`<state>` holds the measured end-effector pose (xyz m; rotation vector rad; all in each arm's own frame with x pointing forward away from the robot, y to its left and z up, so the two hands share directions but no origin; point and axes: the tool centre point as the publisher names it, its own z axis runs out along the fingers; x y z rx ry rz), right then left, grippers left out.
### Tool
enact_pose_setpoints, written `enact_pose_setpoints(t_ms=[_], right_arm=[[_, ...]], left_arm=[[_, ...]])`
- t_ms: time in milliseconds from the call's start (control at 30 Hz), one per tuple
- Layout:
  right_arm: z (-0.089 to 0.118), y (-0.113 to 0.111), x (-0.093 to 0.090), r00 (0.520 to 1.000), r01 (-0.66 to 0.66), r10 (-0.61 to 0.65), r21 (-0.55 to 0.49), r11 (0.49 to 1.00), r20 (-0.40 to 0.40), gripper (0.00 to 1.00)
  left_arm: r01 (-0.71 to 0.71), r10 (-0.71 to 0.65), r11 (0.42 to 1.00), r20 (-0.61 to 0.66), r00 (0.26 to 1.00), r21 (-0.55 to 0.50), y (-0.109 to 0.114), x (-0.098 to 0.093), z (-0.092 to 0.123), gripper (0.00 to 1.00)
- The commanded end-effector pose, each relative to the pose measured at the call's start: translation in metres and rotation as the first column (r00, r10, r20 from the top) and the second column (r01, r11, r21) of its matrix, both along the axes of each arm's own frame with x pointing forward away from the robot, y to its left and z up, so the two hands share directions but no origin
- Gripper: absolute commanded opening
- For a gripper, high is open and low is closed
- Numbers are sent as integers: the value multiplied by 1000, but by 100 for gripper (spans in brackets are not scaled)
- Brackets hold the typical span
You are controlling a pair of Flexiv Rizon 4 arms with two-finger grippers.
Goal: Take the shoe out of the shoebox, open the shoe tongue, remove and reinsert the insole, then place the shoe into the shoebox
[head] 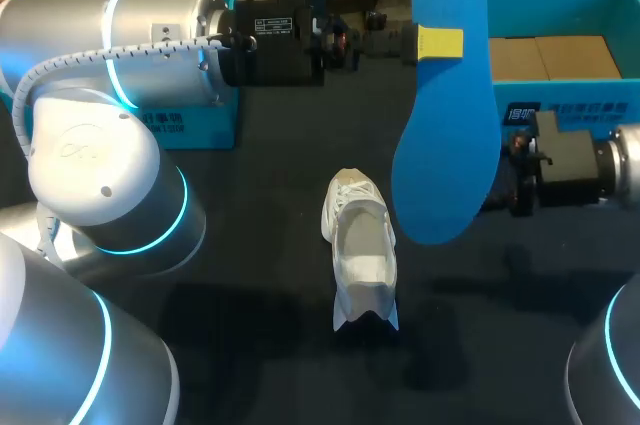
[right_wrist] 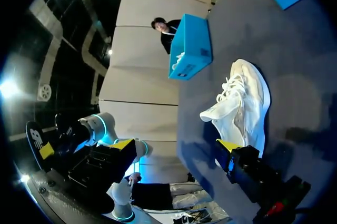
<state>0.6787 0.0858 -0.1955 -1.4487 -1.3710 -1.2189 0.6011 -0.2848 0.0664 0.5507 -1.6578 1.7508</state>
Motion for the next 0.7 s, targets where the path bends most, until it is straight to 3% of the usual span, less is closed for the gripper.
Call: enact_pose_setpoints(t_ms=[33,233,700], right_arm=[[0,1,-1,1000,3,-3,-2,1000,-1,100],[5,-2,13,997,59,-64,96,994,43,100],[48,-3,34,996,51,-57,93,994,72,100]], left_arm=[[-3,3,1000,0,1000,1,0,-2,-1,0],[-3,3,1000,0,1000,1,0,-2,-1,0],[-3,3,1000,0,1000,1,0,-2,-1,0]])
